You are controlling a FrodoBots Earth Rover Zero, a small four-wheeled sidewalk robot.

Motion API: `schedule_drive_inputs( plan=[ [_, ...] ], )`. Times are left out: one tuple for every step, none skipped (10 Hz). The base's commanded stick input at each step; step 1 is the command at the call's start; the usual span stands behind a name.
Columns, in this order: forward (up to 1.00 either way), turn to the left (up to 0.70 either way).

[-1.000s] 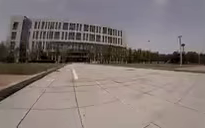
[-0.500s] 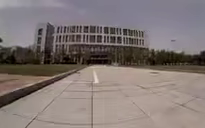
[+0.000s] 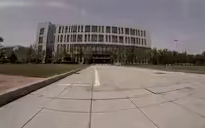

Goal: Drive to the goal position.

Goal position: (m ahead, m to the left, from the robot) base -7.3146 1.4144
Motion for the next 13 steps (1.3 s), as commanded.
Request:
schedule_drive_inputs(
  plan=[
    [1.00, -0.39],
    [1.00, -0.27],
    [1.00, -0.06],
    [1.00, -0.01],
    [1.00, 0.00],
    [1.00, 0.01],
    [1.00, 0.03],
    [1.00, 0.03],
    [1.00, 0.03],
    [1.00, 0.03],
    [1.00, 0.04],
    [1.00, 0.03],
    [1.00, 0.04]
  ],
)
